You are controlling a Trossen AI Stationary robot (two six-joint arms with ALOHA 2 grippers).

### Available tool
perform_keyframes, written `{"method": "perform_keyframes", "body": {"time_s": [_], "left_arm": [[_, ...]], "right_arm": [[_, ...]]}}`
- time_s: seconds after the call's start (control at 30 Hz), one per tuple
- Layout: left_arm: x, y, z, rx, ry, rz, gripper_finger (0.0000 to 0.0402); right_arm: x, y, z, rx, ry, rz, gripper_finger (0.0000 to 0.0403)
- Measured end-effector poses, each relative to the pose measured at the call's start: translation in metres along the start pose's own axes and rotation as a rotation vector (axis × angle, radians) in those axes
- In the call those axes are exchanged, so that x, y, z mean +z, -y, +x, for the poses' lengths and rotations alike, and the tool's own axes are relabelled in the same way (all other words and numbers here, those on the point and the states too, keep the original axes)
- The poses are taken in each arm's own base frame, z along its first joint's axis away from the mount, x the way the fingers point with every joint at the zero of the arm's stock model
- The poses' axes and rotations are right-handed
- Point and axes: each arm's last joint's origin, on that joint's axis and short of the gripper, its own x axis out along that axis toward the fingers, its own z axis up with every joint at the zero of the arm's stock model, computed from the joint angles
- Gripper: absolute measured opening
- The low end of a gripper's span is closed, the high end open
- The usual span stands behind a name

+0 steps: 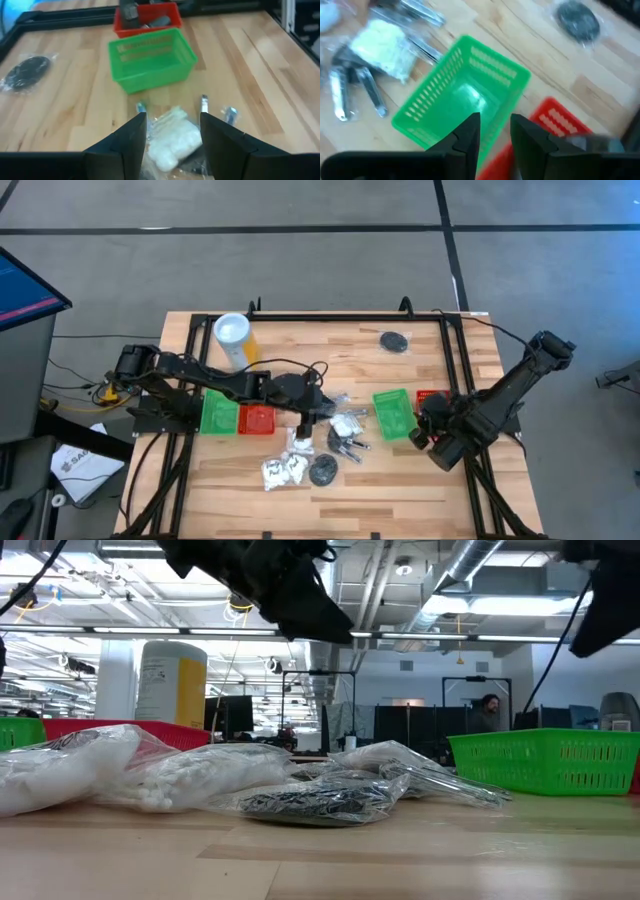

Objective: Pick & Place Travel size toiletries
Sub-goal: Put the white cotton pack into the right green bin

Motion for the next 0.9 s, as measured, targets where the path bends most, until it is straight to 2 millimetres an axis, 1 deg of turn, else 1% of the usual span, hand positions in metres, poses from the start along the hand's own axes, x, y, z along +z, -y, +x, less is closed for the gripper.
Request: {"method": "perform_keyframes", "body": {"time_s": [0.23,0.37,0.47,0.63,0.8,0.9], "left_arm": [[-0.019,0.025,0.021,-0.050,-0.080,0.187,0.0177],[-0.033,0.032,0.034,0.031,-0.150,0.262,0.0177],[-0.043,0.033,0.043,0.085,-0.195,0.287,0.0177],[-0.052,0.034,0.051,0.085,-0.229,0.296,0.0177],[-0.062,0.035,0.059,0.092,-0.269,0.356,0.0177],[-0.071,0.032,0.066,0.146,-0.311,0.381,0.0177]], "right_arm": [[0.012,-0.010,0.008,0.057,0.036,-0.045,0.0098],[0.020,-0.017,0.012,0.095,0.055,-0.086,0.0098],[0.026,-0.020,0.015,0.117,0.073,-0.111,0.0098],[0.034,-0.023,0.020,0.126,0.095,-0.142,0.0098],[0.040,-0.023,0.024,0.120,0.105,-0.157,0.0098],[0.042,-0.022,0.026,0.116,0.107,-0.150,0.0098]]}}
